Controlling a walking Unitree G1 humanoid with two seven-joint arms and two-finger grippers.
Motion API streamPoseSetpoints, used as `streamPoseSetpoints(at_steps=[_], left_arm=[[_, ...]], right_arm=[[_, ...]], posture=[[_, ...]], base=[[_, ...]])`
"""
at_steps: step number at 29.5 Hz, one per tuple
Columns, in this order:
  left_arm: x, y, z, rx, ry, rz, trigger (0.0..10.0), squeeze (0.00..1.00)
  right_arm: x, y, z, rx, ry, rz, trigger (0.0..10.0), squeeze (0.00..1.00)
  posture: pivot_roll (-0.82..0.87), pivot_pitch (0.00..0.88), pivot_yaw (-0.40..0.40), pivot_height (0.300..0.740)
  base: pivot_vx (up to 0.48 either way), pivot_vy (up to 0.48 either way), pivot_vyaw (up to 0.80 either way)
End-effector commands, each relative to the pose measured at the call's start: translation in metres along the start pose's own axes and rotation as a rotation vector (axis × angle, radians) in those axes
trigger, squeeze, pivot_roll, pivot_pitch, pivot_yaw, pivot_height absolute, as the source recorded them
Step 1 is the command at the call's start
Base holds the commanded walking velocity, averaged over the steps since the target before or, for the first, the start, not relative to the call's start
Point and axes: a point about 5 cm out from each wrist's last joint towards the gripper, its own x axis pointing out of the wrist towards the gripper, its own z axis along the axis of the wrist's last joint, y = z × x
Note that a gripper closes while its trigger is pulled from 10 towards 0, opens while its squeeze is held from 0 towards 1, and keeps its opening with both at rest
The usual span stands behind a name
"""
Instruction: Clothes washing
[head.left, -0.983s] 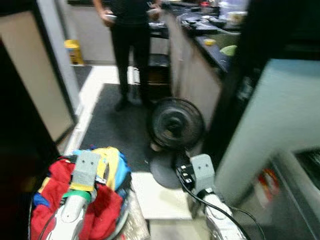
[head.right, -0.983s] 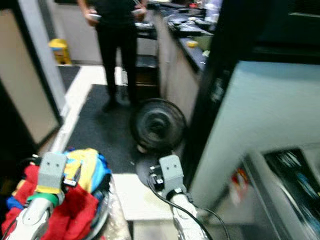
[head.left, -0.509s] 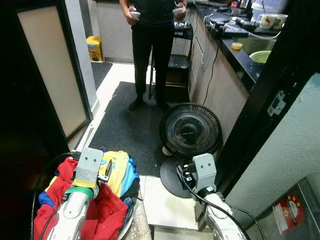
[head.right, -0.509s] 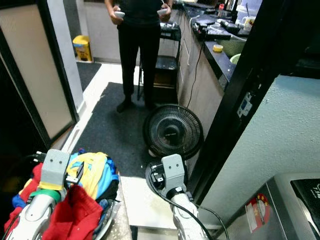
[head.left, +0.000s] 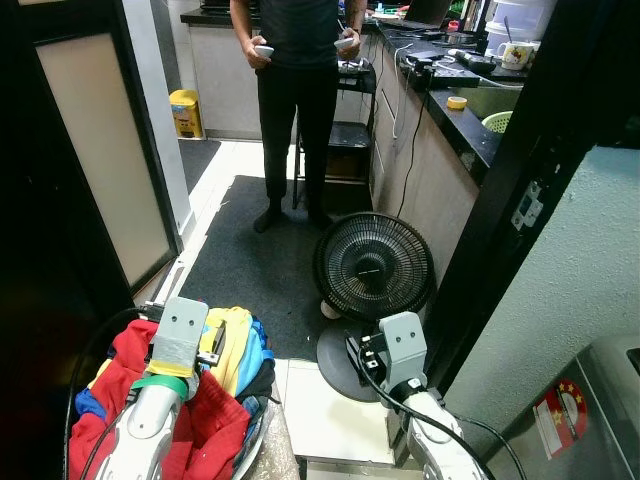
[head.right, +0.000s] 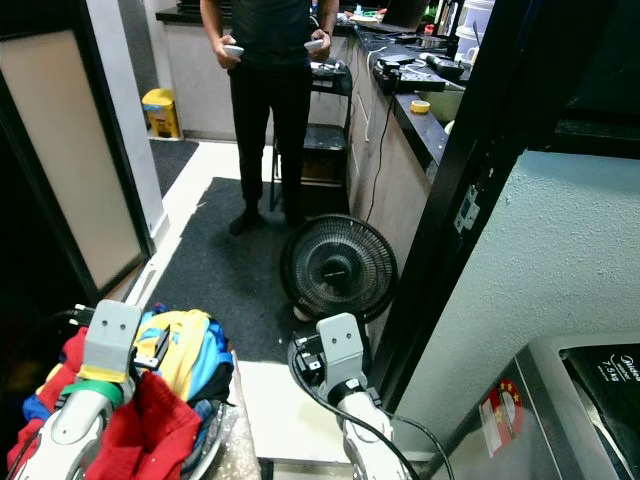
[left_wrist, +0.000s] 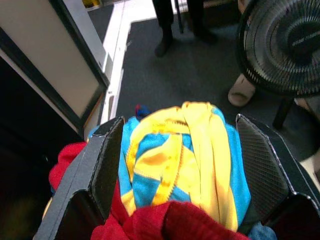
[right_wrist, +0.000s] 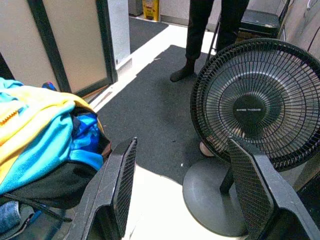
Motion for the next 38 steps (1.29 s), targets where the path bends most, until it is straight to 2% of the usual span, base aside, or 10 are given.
streamPoseSetpoints(at_steps=[1,17,20,38], left_arm=[[-0.0053,-0.0016,-0.0131,-0.001,0.048,-0.009,10.0,0.0],[-0.0026,-0.0017,-0.0117,-0.015,0.049,-0.005,10.0,0.0],[-0.0021,-0.0015,-0.0113,-0.014,0.047,-0.004,10.0,0.0],[-0.0011,-0.0022,-0.011,-0.005,0.047,-0.01,10.0,0.0]], right_arm=[[-0.0042,0.0005,-0.0082,-0.006,0.029,0.0,10.0,0.0],[-0.0028,0.0009,-0.0067,-0.002,0.023,-0.003,10.0,0.0],[-0.0024,-0.0002,-0.0073,-0.029,0.031,-0.014,10.0,0.0],[-0.0029,-0.0011,-0.0081,-0.022,0.032,-0.019,10.0,0.0]], posture=[[0.0,0.113,0.017,0.74],[0.0,0.109,0.019,0.74],[0.0,0.108,0.02,0.74],[0.0,0.11,0.021,0.74]], base=[[0.0,0.0,0.0],[0.0,0.0,0.0],[0.0,0.0,0.79],[0.0,0.0,0.79]])
